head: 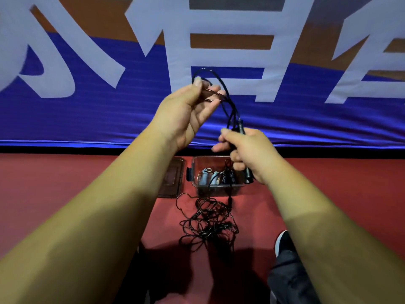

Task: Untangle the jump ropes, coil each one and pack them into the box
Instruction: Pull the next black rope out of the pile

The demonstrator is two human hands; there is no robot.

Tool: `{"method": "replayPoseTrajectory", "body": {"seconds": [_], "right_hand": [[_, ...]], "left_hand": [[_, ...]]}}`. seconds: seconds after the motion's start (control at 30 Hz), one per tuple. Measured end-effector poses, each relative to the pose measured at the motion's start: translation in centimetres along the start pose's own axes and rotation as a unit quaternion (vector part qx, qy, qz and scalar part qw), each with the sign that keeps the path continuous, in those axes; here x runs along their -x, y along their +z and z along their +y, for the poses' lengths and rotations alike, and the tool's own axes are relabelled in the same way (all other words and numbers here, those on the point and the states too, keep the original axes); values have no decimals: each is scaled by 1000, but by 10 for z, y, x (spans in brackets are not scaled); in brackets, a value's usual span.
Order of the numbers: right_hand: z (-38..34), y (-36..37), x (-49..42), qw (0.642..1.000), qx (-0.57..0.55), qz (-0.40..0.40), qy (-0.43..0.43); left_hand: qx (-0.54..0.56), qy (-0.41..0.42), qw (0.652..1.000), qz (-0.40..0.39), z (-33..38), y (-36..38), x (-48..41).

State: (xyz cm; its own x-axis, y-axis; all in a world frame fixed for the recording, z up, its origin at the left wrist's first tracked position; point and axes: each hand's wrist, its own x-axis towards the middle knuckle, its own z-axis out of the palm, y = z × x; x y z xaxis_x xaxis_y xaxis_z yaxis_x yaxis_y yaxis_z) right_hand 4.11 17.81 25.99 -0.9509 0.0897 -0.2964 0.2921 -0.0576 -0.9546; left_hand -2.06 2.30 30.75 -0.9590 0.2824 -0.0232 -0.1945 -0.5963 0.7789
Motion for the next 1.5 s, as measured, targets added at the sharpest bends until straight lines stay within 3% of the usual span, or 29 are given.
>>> {"method": "replayPoseTrajectory", "body": {"seconds": [0.1, 0.17, 0.27, 0.37, 0.47, 0.57, 0.63, 0.73, 0.87, 1.0, 1.13, 1.23, 1.4, 1.5], "right_hand": [[-14, 0, 3, 994, -112, -9, 3], [-24, 0, 6, 985, -170, -35, 8], [-33, 1, 8, 965, -254, -66, 11], [-36, 0, 8, 947, -312, -73, 0], [-40, -4, 8, 939, -337, -72, -21], [-44, -8, 9, 935, -343, -76, -45], [-45, -11, 7, 943, -323, -58, -58], [-48, -18, 3, 966, -249, 9, -77], [-43, -28, -5, 979, -121, 148, -77], [-19, -21, -9, 988, -28, 149, 20], [6, -6, -5, 994, 89, 43, 47], [11, 2, -1, 996, 69, -49, -7], [9, 2, 0, 997, 44, -46, -44], [-1, 9, 0, 996, -49, -11, -78]], "left_hand": [[-63, -30, 997, 43, -10, -10, -3], [-116, -88, 989, 31, -21, -16, -2], [-132, -208, 966, -83, -38, -28, 0], [-158, -268, 928, -203, -55, -34, 3], [-283, -215, 904, -237, -72, -38, 9], [-490, -155, 809, -285, -84, -48, 11], [-559, -141, 777, -253, -88, -45, 13], [-552, -135, 807, -163, -79, -31, 17], [-411, -80, 906, -65, -50, -18, 11], [-239, -38, 970, -10, -19, -6, 9], [-114, -16, 993, 14, -8, -1, 6], [-41, 0, 999, 32, -3, -4, 2], [-12, -1, 1000, 26, 1, -12, -2], [-67, -20, 997, 12, 2, -15, -2]]}}
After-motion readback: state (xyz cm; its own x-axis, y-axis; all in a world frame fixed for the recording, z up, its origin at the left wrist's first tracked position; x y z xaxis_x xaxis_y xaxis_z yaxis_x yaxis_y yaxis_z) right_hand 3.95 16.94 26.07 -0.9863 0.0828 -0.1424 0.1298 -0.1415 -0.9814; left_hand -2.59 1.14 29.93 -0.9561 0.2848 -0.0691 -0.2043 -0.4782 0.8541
